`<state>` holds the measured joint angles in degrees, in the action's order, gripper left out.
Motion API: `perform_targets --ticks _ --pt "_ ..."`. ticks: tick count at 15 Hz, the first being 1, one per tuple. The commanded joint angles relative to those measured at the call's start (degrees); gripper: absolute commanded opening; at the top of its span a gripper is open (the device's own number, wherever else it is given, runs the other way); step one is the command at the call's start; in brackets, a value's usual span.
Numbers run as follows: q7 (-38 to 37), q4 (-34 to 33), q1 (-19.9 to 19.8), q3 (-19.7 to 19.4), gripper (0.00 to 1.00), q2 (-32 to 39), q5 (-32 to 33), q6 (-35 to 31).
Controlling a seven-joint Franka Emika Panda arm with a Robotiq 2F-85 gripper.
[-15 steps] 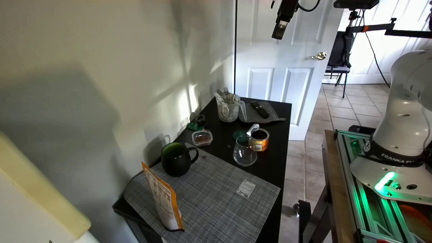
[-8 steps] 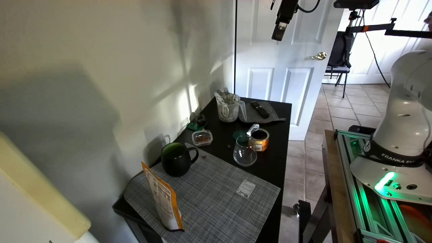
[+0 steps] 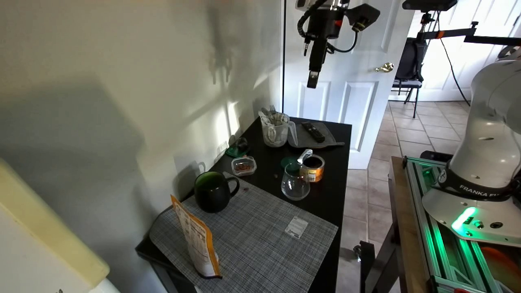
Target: Put the glass cup into the plastic jar
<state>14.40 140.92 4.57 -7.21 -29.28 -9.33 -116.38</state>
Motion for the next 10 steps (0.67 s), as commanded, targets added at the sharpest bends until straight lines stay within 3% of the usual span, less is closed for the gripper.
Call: perform_targets --ticks 1,2,8,10 --pt "9.7 -3.3 1.6 -3.9 1.00 8.8 -6.8 2.2" --pt "5.0 -0.6 -0.9 -1.0 1.00 4.6 -3.6 -0.1" --pt "6.0 -1.3 -1.2 -0.8 1.00 5.7 -4.0 -0.2" --pt "7.8 -3.3 -0.4 -1.8 1.00 9.2 -6.1 0.1"
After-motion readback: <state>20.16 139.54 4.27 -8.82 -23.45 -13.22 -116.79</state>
